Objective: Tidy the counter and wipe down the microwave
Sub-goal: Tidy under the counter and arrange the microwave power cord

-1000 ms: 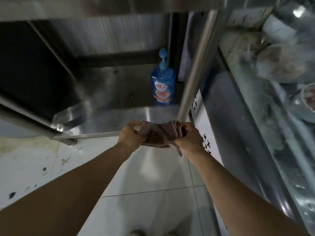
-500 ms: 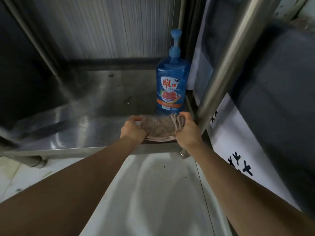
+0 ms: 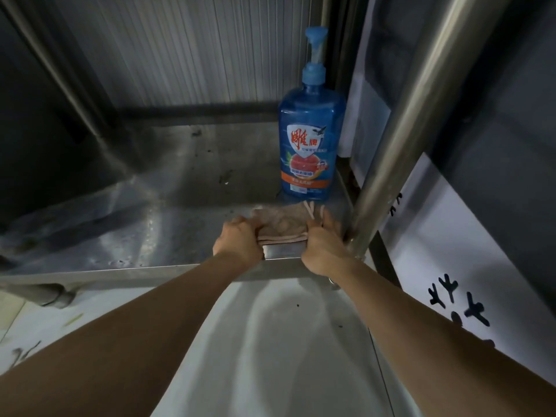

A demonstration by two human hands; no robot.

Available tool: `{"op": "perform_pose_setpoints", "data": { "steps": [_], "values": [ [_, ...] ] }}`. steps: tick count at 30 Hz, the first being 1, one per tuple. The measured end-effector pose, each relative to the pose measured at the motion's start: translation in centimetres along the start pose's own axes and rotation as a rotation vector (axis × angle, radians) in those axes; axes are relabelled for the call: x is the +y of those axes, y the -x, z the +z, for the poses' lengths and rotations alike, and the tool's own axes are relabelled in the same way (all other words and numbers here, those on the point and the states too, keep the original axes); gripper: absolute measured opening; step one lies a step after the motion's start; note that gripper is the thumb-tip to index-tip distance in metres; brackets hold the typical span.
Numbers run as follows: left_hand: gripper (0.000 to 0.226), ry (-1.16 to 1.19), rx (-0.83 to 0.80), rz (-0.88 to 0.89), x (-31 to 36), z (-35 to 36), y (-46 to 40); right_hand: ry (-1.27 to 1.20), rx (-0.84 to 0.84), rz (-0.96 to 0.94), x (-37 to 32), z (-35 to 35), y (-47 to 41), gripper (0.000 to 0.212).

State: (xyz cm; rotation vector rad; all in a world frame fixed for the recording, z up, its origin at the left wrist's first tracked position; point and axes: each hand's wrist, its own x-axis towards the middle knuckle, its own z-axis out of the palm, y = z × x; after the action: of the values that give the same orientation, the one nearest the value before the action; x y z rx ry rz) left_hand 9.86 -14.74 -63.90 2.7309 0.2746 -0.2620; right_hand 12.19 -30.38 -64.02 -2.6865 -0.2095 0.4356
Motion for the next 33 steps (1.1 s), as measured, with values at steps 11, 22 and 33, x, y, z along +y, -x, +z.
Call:
{"op": "perform_pose_setpoints", "data": {
  "steps": [11,22,33],
  "values": [
    [0.050,-0.131,-0.159,-0.006,3.4,-7.5,6.7,0.134,-0.095,-0.042,-3.6,-6.8,9.0,0.053],
    [0.057,-0.059,-0.241,0.035,9.7,-22.1,17.4,0.188,-0.207,0.014,-9.6,-21.5,21.6,0.058],
    [0.060,-0.052,-0.265,0.057,17.2,-36.1,26.2,0.211,-0.188,0.058,-14.7,-37.4,31.6,0.058]
  ]
}}
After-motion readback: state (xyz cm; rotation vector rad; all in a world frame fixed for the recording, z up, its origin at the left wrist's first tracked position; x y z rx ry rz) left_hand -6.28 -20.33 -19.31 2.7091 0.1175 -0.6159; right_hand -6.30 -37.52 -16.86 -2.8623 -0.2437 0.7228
